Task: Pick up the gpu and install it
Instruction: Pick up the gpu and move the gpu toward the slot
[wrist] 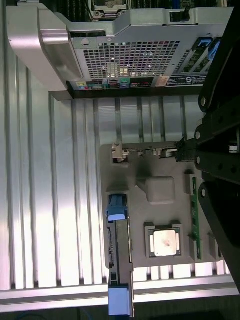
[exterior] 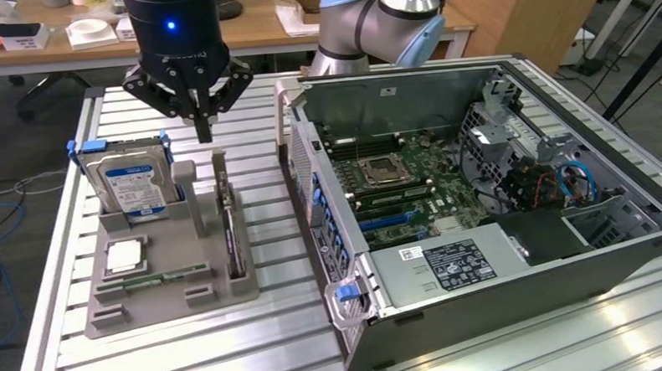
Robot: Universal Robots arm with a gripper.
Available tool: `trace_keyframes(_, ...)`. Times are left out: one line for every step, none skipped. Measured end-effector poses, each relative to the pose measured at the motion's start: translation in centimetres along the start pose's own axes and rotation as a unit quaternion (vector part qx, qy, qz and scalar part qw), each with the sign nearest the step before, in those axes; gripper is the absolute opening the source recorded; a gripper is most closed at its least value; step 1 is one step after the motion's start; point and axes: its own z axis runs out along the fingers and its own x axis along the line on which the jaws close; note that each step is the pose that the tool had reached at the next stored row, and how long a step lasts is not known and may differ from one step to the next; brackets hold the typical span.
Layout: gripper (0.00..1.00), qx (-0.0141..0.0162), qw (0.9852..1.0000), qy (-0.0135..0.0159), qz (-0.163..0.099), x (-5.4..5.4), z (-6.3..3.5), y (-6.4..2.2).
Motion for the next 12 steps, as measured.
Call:
trace_keyframes(0.11,0.0000,1.0000,0.0000,0.000,0.00,0.00,0.00)
trace_keyframes(0.11,0.0000,1.0000,0.0000,0.000,0.00,0.00,0.00)
trace_keyframes(0.11,0.0000,1.0000,0.0000,0.000,0.00,0.00,0.00)
trace_keyframes(0.11,0.0000,1.0000,0.0000,0.000,0.00,0.00,0.00)
trace_keyframes(0.11,0.0000,1.0000,0.0000,0.000,0.00,0.00,0.00)
trace_keyframes(0.11,0.0000,1.0000,0.0000,0.000,0.00,0.00,0.00)
trace_keyframes(0.11,0.0000,1.0000,0.0000,0.000,0.00,0.00,0.00)
trace_keyframes(0.16,0.0000,1.0000,0.0000,0.000,0.00,0.00,0.00)
trace_keyframes(0.23,0.0000,1.0000,0.0000,0.000,0.00,0.00,0.00)
trace_keyframes(0.23,0.0000,1.0000,0.0000,0.000,0.00,0.00,0.00)
trace_keyframes(0.23,0.0000,1.0000,0.0000,0.000,0.00,0.00,0.00)
trace_keyframes(0.29,0.0000,1.0000,0.0000,0.000,0.00,0.00,0.00)
